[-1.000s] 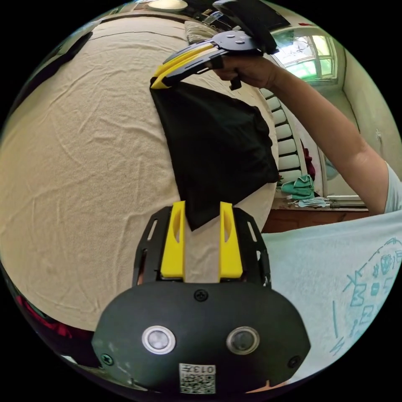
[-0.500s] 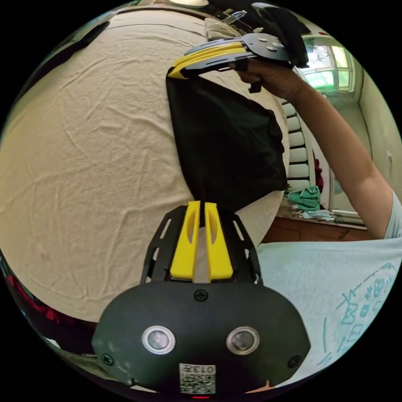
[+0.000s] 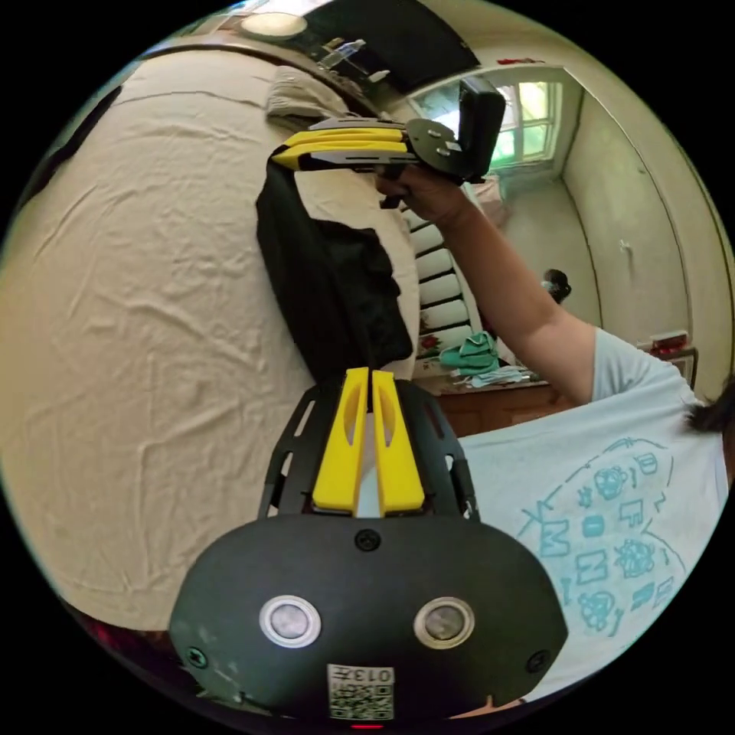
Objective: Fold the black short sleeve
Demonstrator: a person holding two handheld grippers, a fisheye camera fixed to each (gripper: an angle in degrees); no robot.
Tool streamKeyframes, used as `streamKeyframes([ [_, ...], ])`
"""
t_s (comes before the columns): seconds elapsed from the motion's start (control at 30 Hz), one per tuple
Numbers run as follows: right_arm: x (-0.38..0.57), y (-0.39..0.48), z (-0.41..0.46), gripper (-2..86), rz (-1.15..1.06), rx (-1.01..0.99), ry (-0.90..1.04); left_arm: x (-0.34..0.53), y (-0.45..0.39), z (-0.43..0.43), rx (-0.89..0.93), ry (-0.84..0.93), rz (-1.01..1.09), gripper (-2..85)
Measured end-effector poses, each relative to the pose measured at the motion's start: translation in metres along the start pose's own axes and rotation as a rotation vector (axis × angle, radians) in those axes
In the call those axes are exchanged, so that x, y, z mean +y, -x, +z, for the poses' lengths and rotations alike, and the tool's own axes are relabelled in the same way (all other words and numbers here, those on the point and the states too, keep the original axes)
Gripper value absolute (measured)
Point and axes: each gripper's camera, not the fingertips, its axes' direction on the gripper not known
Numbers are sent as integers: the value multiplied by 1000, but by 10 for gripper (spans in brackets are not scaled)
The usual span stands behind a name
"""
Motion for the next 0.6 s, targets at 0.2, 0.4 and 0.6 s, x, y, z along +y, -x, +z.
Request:
streamKeyframes([
  [0.2, 79, 10, -77, 13, 89, 124, -26, -46, -45, 39, 75, 79, 198, 0],
  [0.4, 175, 18, -95, 14, 294, 179, 31, -95, -76, 122, 57, 215, 337, 1],
  [0.6, 238, 21, -77, 25, 486, 161, 81, -126, -76, 198, 28, 288, 325, 10],
])
